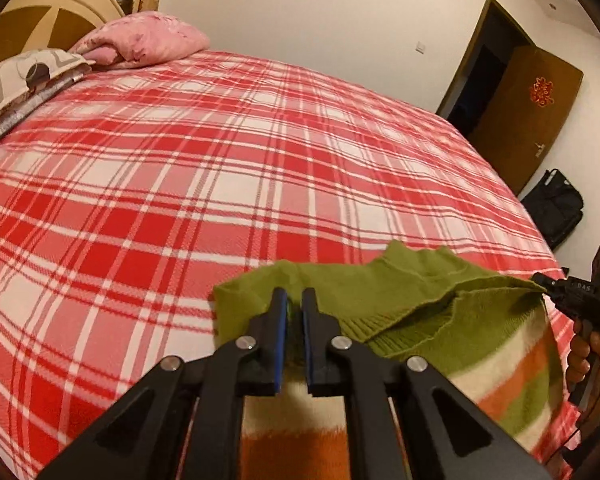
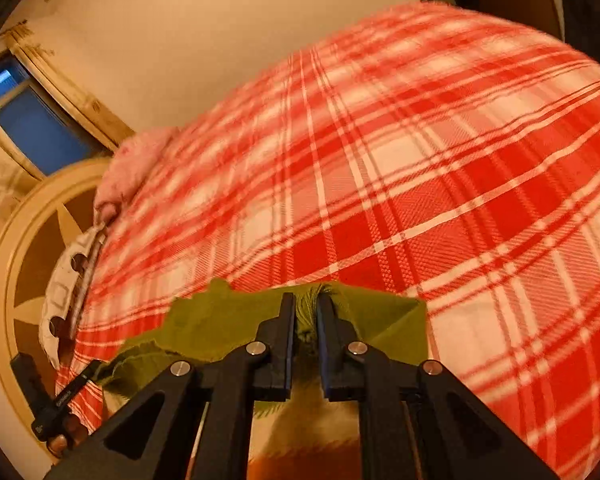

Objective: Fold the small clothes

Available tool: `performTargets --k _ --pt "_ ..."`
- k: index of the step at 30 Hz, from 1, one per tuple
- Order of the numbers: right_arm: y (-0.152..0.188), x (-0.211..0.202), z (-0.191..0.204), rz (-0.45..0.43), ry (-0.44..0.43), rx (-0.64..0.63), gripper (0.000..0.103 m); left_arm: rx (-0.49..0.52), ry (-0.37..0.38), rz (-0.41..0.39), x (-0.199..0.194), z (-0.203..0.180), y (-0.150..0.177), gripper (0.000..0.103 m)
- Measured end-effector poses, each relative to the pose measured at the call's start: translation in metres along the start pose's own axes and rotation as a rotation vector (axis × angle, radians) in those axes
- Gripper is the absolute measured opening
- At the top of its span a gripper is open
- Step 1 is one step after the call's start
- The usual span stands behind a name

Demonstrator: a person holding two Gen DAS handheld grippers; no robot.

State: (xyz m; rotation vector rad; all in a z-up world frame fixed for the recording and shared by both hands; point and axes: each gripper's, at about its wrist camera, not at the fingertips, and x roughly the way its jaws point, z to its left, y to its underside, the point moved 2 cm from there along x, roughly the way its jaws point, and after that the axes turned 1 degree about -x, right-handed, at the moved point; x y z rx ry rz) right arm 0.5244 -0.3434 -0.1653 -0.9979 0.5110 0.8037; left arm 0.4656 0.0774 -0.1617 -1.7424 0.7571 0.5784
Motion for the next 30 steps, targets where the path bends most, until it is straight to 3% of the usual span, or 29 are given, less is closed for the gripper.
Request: performTargets --k 2,3,4,6,14,16,19,22,25,30 --pt "-0.003 0.007 -0.006 -0.003 0.05 0.019 0.034 -0.022 -0.017 -0.008 0.0 0.004 -0.004 0.014" --pt "-0.003 0.005 -0.009 -0.017 0.047 0.035 0.055 -0.037 -0.009 -0.008 -0.001 0.007 -0.005 0.019" --pt "-0.002 0.001 -0.011 -0.034 0.03 0.052 0.065 -0.05 0.0 -0.005 -0.004 0.01 -0.005 0.029" --pt "-0.001 -0.007 -0.012 -0.058 0.032 0.043 0.065 -0.057 -0.005 -0.018 -0.014 0.015 -0.001 0.045" --pt "0.029 -0.023 0.03 -0.01 0.134 -0.246 0.064 0.033 -0.017 0.03 -0.039 0.004 0.051 0.046" --pt "0.03 -0.016 0.041 0.003 0.146 -0.28 0.055 0.097 -0.108 0.042 -0.031 -0.002 0.058 0.046" --pt "0.036 0.004 0.035 0.073 0.233 -0.269 0.052 0.105 -0.206 0.07 -0.016 0.004 0.061 0.05" --pt "0.04 0.015 0.012 0.107 0.336 -0.242 0.052 0.061 -0.211 0.064 -0.014 0.021 0.058 0.062" --pt "0.046 -0.002 0.003 0.085 0.317 -0.225 0.052 0.033 -0.182 0.057 -0.027 0.028 0.06 0.061" --pt "0.056 -0.035 0.018 0.023 0.269 -0.254 0.052 0.081 -0.173 0.02 -0.038 0.018 0.059 0.06"
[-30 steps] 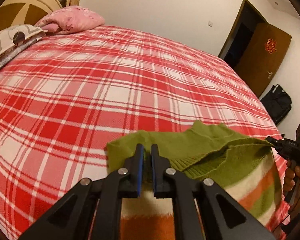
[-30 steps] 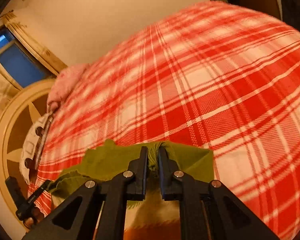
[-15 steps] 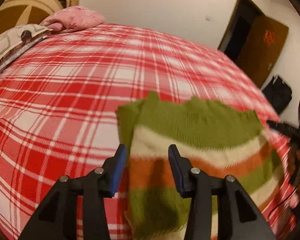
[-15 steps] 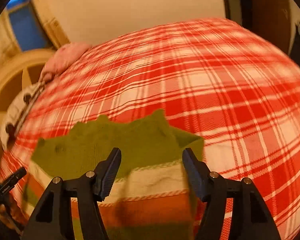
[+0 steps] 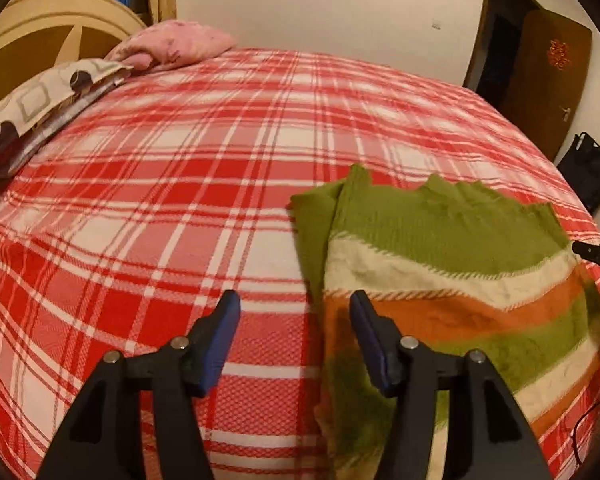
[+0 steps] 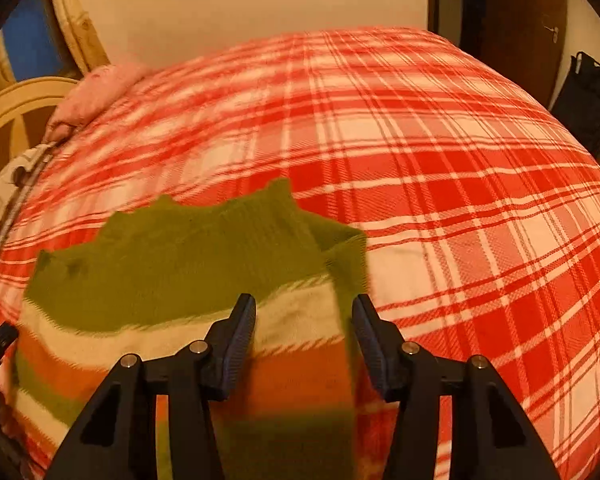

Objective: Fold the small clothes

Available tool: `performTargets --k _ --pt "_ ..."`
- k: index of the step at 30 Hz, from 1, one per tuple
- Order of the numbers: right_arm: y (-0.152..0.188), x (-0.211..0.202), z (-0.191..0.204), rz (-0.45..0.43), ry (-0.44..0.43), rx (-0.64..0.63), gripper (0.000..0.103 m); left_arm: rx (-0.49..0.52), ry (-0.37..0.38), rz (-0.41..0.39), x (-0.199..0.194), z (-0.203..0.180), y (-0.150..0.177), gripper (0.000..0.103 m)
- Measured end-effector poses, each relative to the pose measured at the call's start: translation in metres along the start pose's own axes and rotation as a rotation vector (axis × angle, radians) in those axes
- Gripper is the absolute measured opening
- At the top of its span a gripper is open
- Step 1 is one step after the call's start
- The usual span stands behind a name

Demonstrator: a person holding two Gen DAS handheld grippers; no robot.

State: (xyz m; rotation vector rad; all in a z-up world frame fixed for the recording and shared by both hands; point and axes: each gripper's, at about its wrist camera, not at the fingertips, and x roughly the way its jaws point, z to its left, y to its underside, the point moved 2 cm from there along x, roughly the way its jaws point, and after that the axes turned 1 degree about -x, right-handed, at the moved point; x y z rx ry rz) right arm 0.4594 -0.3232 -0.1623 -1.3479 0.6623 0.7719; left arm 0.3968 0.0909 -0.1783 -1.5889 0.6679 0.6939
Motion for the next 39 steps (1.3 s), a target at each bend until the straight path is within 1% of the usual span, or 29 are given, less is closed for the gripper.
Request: performTargets --k 3,5,6,7,9,10,12,13,14,15,16,17,19,21,22,23,24,25,26,27,29,31,32,34,35,36,37,38,39 --pt "0.003 -0.009 0.024 -0.011 -0.076 -0.032 0.052 0.039 -0.004 -0.017 0.002 -0.011 -0.02 0.06" --pt "0.006 -0.007 0.049 0.018 -0.152 -0.077 0.052 0.06 -0.022 -0.023 0.007 -0.018 -0.032 0.06" --pt "0.008 -0.005 0.06 0.03 -0.175 -0.104 0.052 0.069 -0.023 -0.018 0.011 -0.022 -0.037 0.06" --pt "0.011 -0.004 0.075 0.042 -0.198 -0.145 0.052 0.077 -0.034 -0.01 0.014 -0.025 -0.041 0.06" --pt "0.023 0.0 0.109 0.072 -0.258 -0.235 0.052 0.087 -0.092 0.004 0.024 -0.028 -0.043 0.063" --pt "0.03 0.005 0.127 0.096 -0.254 -0.287 0.052 0.09 -0.117 0.019 0.033 -0.028 -0.042 0.063" --pt "0.041 0.022 0.15 0.133 -0.183 -0.363 0.052 0.088 -0.156 0.059 0.051 -0.025 -0.037 0.065" --pt "0.043 0.032 0.156 0.141 -0.137 -0.384 0.052 0.075 -0.157 0.073 0.058 -0.021 -0.035 0.066" --pt "0.04 0.036 0.159 0.109 -0.1 -0.381 0.052 0.049 -0.137 0.062 0.06 -0.016 -0.033 0.066" --pt "0.034 0.042 0.158 0.1 -0.059 -0.368 0.052 0.038 -0.13 0.056 0.058 -0.014 -0.034 0.067" --pt "0.028 0.045 0.156 0.1 -0.052 -0.349 0.052 0.018 -0.116 0.049 0.052 -0.012 -0.033 0.067" --pt "0.019 0.049 0.15 0.099 -0.042 -0.3 0.052 0.006 -0.106 0.045 0.047 -0.011 -0.032 0.067" --pt "0.011 0.054 0.143 0.104 -0.006 -0.268 0.052 0.0 -0.09 0.032 0.032 -0.012 -0.025 0.065" --pt "0.01 0.048 0.141 0.106 -0.008 -0.248 0.052 0.012 -0.078 0.014 0.017 -0.015 -0.015 0.065" --pt "0.012 0.042 0.142 0.097 -0.014 -0.248 0.052 0.02 -0.049 0.003 0.006 -0.019 -0.007 0.065" --pt "0.019 0.032 0.144 0.083 -0.035 -0.257 0.053 0.029 -0.027 -0.003 0.0 -0.022 0.0 0.066" --pt "0.024 0.027 0.144 0.081 -0.042 -0.267 0.054 0.048 -0.014 -0.001 -0.003 -0.028 0.009 0.07" --pt "0.034 0.026 0.143 0.091 -0.025 -0.29 0.054 0.066 -0.015 0.009 -0.002 -0.031 0.015 0.073" --pt "0.039 0.026 0.14 0.095 -0.006 -0.302 0.054 0.092 -0.026 0.025 0.003 -0.036 0.022 0.073" --pt "0.043 0.024 0.135 0.08 -0.006 -0.298 0.054 0.109 -0.039 0.029 0.006 -0.038 0.028 0.073" --pt "0.046 0.012 0.116 0.069 -0.022 -0.243 0.054 0.108 -0.05 0.002 0.004 -0.037 0.032 0.074" --pt "0.049 -0.004 0.097 0.061 -0.032 -0.183 0.054 0.089 -0.047 -0.002 -0.002 -0.033 0.029 0.074" --pt "0.053 -0.017 0.083 0.037 -0.027 -0.156 0.054 0.085 -0.047 -0.007 -0.005 -0.031 0.028 0.074" --pt "0.065 -0.035 0.063 0.005 0.02 -0.141 0.053 0.088 -0.046 -0.013 -0.007 -0.028 0.028 0.074" --pt "0.075 -0.041 0.046 0.018 0.05 -0.116 0.053 0.095 -0.05 -0.007 -0.006 -0.026 0.029 0.074" --pt "0.081 -0.043 0.035 0.036 0.054 -0.09 0.052 0.098 -0.056 -0.001 -0.005 -0.025 0.031 0.074" --pt "0.09 -0.046 0.023 0.052 0.034 -0.059 0.045 0.094 -0.055 0.001 -0.004 -0.023 0.033 0.074" --pt "0.1 -0.048 0.014 0.067 0.013 -0.038 0.043 0.091 -0.052 0.004 -0.004 -0.022 0.034 0.074" --pt "0.107 -0.053 0.007 0.068 0.015 -0.028 0.042 0.088 -0.052 0.008 -0.004 -0.021 0.036 0.074"
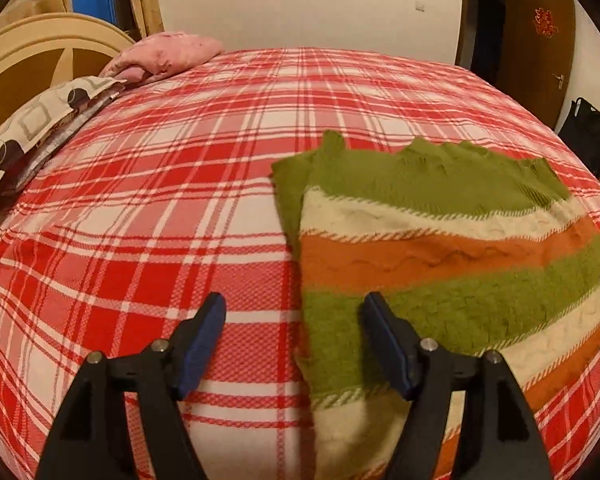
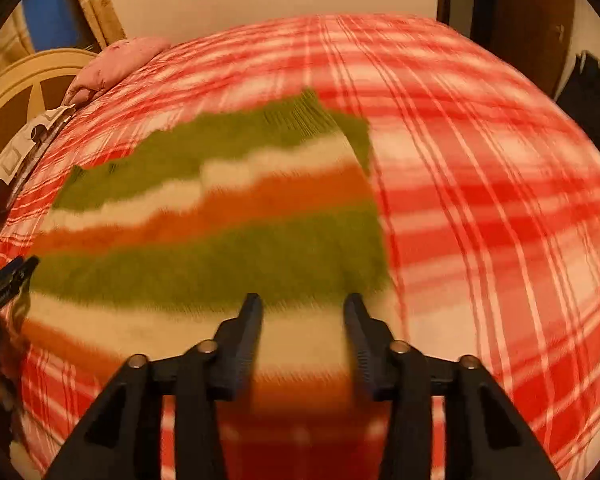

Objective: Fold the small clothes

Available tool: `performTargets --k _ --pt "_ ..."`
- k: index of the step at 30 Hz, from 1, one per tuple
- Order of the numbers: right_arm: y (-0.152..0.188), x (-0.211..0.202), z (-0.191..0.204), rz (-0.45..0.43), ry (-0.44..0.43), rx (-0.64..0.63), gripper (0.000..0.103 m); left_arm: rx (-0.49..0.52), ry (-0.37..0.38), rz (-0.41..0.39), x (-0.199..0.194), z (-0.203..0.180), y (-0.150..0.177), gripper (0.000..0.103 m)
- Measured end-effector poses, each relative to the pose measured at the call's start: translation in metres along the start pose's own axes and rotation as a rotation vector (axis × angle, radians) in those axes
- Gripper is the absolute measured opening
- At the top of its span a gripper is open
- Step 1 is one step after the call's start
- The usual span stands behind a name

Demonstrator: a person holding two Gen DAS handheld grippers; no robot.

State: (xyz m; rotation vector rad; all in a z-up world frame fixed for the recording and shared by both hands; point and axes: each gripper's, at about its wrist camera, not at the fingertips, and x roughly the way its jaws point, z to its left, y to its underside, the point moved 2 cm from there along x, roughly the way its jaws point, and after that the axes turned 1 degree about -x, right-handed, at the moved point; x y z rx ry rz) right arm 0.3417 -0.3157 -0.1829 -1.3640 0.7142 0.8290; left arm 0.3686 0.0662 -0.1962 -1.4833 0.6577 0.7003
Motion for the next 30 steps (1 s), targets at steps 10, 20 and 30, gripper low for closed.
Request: performTargets --k 10,20,30 --pt "0.014 -0.015 -0.018 -0.03 -0.088 0.046 0.013 -0.034 -0.004 -0.003 -0.007 0.007 0.011 0.078" --pt "0.004 -0.007 -0.035 -0.035 -0.13 0.091 0.044 -0.074 0.019 -0.017 -0.008 0.015 0.019 0.083" --pt "0.021 -0.022 -0.035 -0.039 -0.104 0.055 0.005 -0.103 0.026 -0.002 -0.008 0.018 0.023 0.089"
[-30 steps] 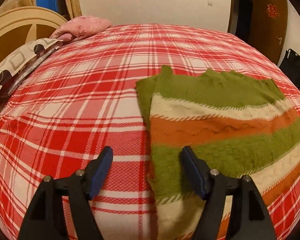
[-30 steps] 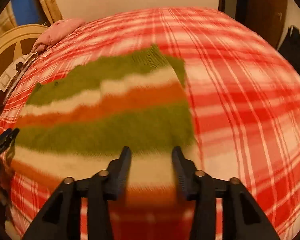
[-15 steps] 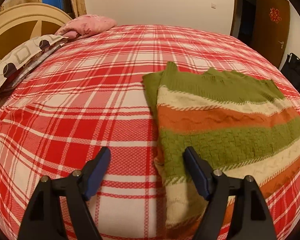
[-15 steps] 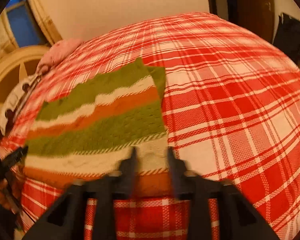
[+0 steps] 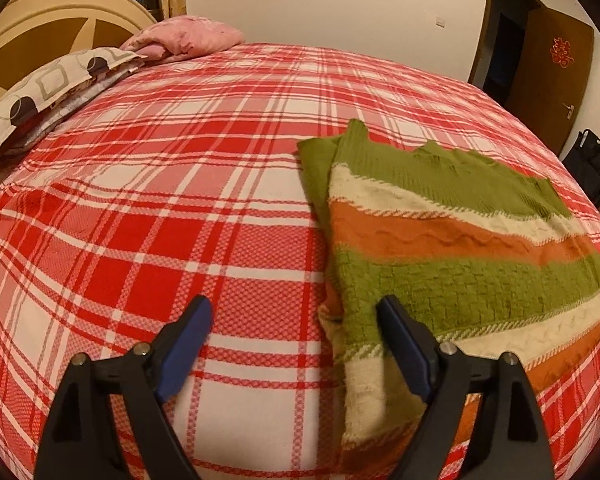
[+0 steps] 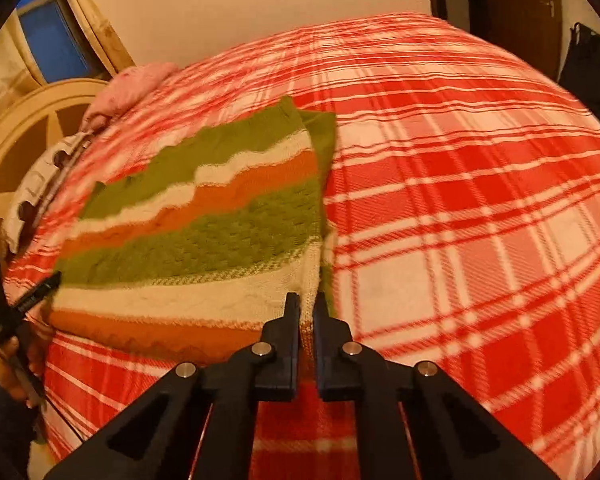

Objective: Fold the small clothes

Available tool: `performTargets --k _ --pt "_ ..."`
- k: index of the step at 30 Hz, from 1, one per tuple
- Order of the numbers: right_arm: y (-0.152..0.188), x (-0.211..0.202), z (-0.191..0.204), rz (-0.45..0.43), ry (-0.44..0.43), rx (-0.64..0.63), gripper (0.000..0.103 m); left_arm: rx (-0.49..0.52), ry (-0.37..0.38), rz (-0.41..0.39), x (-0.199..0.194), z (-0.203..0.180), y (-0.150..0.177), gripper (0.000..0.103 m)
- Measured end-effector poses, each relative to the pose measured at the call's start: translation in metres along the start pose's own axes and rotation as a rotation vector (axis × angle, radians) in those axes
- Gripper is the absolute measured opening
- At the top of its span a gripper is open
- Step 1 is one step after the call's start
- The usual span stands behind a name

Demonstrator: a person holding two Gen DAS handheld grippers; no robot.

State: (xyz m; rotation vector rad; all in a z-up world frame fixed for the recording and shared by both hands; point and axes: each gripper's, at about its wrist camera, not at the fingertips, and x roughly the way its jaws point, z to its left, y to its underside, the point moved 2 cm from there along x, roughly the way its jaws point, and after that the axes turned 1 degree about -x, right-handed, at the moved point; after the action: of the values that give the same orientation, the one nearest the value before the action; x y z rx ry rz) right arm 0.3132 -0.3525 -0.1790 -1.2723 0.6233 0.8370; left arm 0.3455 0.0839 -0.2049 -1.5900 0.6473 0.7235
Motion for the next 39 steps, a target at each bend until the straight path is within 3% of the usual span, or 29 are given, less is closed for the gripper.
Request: performTargets --k 8,10,11,13,15,18,20,23,26,31,33,35,39 --pt "0.003 0.008 -0.009 0.031 0.014 0.028 0.009 0.001 0.001 0.015 -0.001 0.001 0.005 0.09" --pt "0.001 0.001 -0.006 0.015 0.093 0.014 0.039 -0.003 -0.002 0.015 -0.002 0.002 0.006 0.093" --pt "-0.002 -0.006 -0.003 -0.013 0.15 -0.001 0.043 -0.004 -0.002 0.014 -0.002 0.003 0.007 0.093" --pt "-0.007 -0.018 0.009 -0.067 0.162 -0.025 0.043 -0.003 -0.001 0.015 -0.002 0.003 0.008 0.094" --pt "-0.015 -0.025 0.029 -0.103 0.103 -0.049 0.043 0.006 -0.006 0.021 0.0 0.001 0.008 0.096" --pt "-0.02 -0.01 0.064 -0.076 0.022 -0.141 0.043 0.017 -0.016 0.024 0.001 0.0 0.008 0.097" --pt "-0.018 0.014 0.075 -0.027 0.061 -0.191 0.043 0.016 -0.015 0.025 0.001 0.0 0.008 0.098" --pt "-0.008 0.042 0.065 0.037 0.076 -0.144 0.044 0.008 -0.009 0.029 0.001 0.002 0.008 0.1" --pt "0.002 0.037 0.064 -0.006 0.081 -0.185 0.044 0.006 -0.006 0.031 0.002 0.002 0.008 0.101" --pt "0.003 0.021 0.079 0.011 0.13 -0.21 0.045 -0.003 0.016 0.034 -0.003 0.007 0.008 0.102" --pt "0.003 0.011 0.097 -0.026 0.123 -0.254 0.045 -0.021 0.029 0.02 -0.011 0.015 0.008 0.102" --pt "0.006 0.004 0.127 -0.058 0.106 -0.329 0.045 -0.035 0.034 -0.043 -0.026 0.027 0.008 0.102" --pt "0.02 0.008 0.194 -0.067 0.033 -0.484 0.045 -0.028 -0.04 -0.087 -0.04 0.056 0.005 0.102"
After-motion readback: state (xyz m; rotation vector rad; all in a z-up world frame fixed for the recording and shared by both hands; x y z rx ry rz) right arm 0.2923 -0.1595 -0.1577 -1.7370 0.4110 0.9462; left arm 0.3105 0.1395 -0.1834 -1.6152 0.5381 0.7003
